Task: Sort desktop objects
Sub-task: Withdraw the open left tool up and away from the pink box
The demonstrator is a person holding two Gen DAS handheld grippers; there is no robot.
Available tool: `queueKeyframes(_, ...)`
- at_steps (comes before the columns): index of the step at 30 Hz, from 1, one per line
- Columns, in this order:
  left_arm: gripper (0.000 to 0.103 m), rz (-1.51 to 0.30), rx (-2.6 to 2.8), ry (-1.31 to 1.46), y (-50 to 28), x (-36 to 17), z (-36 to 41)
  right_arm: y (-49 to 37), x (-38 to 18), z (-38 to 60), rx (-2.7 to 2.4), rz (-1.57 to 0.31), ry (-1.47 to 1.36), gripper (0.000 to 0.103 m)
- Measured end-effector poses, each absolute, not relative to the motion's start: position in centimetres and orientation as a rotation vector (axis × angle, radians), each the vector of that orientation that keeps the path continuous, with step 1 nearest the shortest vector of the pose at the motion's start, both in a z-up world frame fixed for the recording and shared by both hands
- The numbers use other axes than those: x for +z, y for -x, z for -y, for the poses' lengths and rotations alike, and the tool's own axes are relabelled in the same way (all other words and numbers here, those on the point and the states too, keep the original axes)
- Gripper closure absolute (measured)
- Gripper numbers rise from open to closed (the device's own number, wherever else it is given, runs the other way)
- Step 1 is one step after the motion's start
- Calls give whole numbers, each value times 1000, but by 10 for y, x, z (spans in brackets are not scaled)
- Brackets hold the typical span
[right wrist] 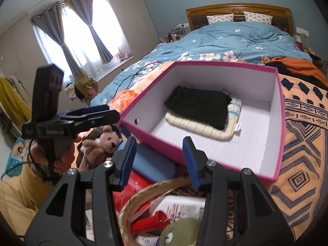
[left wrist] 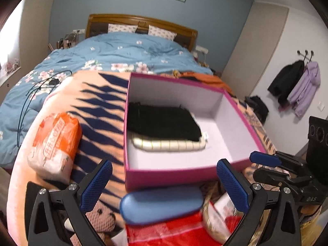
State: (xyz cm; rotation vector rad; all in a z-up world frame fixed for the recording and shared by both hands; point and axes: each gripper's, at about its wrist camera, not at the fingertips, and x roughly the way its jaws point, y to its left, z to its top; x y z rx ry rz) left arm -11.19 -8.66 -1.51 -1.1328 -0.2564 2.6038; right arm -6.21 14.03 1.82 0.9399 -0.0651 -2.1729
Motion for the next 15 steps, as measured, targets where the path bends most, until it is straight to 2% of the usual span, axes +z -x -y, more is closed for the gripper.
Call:
queueKeyframes(12, 0, 253, 2675, 1266, 98, -49, 102, 45, -8, -121, -2106, 17, -1025, 52)
queueKeyframes(15, 0, 177, 2707, 1262, 95, -51, 100, 44, -11, -120, -2105, 18, -1034, 52)
